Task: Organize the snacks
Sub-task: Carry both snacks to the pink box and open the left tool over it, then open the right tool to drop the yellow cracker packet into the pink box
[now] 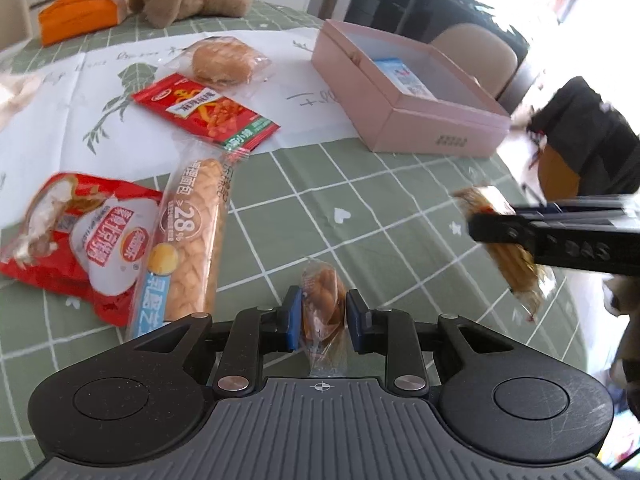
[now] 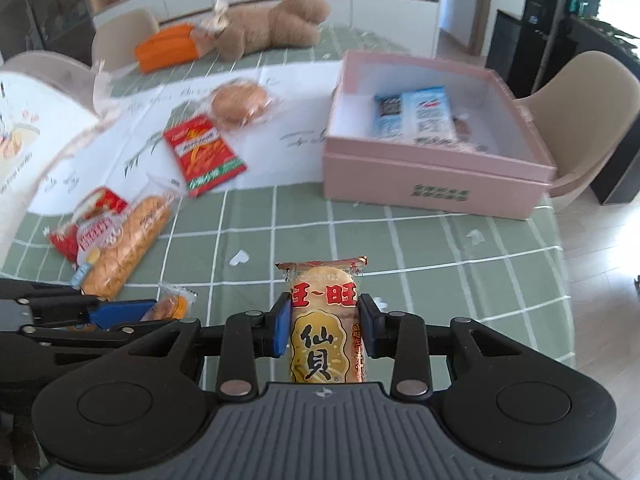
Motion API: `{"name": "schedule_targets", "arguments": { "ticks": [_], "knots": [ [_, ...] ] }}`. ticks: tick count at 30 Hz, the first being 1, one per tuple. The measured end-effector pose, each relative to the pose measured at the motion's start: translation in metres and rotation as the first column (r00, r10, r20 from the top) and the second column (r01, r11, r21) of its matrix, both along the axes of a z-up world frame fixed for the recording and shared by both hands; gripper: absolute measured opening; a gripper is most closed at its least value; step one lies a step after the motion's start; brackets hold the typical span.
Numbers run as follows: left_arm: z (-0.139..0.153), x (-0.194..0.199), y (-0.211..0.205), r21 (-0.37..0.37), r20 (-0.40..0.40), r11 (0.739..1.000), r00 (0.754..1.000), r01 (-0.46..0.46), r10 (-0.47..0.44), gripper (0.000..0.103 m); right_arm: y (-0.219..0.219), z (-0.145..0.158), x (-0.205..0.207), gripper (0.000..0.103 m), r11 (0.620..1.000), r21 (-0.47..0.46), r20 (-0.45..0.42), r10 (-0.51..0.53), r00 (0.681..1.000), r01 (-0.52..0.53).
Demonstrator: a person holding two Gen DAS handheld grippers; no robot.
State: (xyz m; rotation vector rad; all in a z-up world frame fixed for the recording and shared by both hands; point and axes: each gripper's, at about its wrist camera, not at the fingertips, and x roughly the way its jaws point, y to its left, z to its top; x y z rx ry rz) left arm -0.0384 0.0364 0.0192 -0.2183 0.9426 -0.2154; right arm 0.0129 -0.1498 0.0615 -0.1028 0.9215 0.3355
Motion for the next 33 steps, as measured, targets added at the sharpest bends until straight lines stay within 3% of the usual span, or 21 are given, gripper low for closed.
{"name": "schedule_targets", "arguments": {
  "ticks": [5,10,13,15,20,22,26,30,33],
  "knots": [
    [-0.003,-0.004,0.001,-0.102,-0.035,0.989,0.994,-0.104,0.101,0.024,-0.026,0.007,-0.001,0.034,1.000,-0.013,-0.002,0.013,1.000,-0.013],
    [0.015,-0.017,-0.029,-0.078,-0.022,0.990,0.993,-0.117,0.115,0.024,-0.067,0.019,-0.001,0.034,1.000,-0.015,0.051,0.004,0.999,-0.004],
    [0.055,-0.008,-0.052,-0.121,0.037,0.990,0.997,-0.066,0.071,0.024,-0.091,0.022,0.001,0.034,1.000,-0.017,0.073,-0.008,0.997,0.010],
    [0.097,0.006,-0.065,-0.150,0.130,0.988,0.991,-0.025,0.045,0.024,-0.102,0.025,0.004,0.034,1.000,-0.015,0.092,-0.012,0.996,0.014],
    [0.188,0.063,-0.095,-0.093,0.358,0.995,0.934,0.039,-0.003,0.026,-0.129,0.050,0.012,0.034,0.997,0.075,0.171,-0.025,0.985,0.013],
    [0.203,0.096,-0.104,-0.048,0.384,0.998,0.923,0.035,-0.014,0.028,-0.137,0.062,0.016,0.034,0.995,0.097,0.210,-0.028,0.977,0.008],
    [0.182,0.153,-0.100,-0.056,0.285,0.998,0.957,-0.028,0.042,0.028,-0.146,0.078,0.024,0.034,0.994,0.106,0.256,-0.033,0.966,0.006],
    [0.144,0.136,-0.081,-0.124,0.222,0.990,0.971,-0.064,0.090,0.028,-0.152,0.082,0.030,0.034,0.993,0.115,0.267,-0.043,0.963,0.013],
    [0.113,0.109,-0.063,-0.130,0.155,0.986,0.980,-0.103,0.123,0.028,-0.150,0.083,0.046,0.034,0.990,0.143,0.239,-0.048,0.970,0.014]
  ]
}}
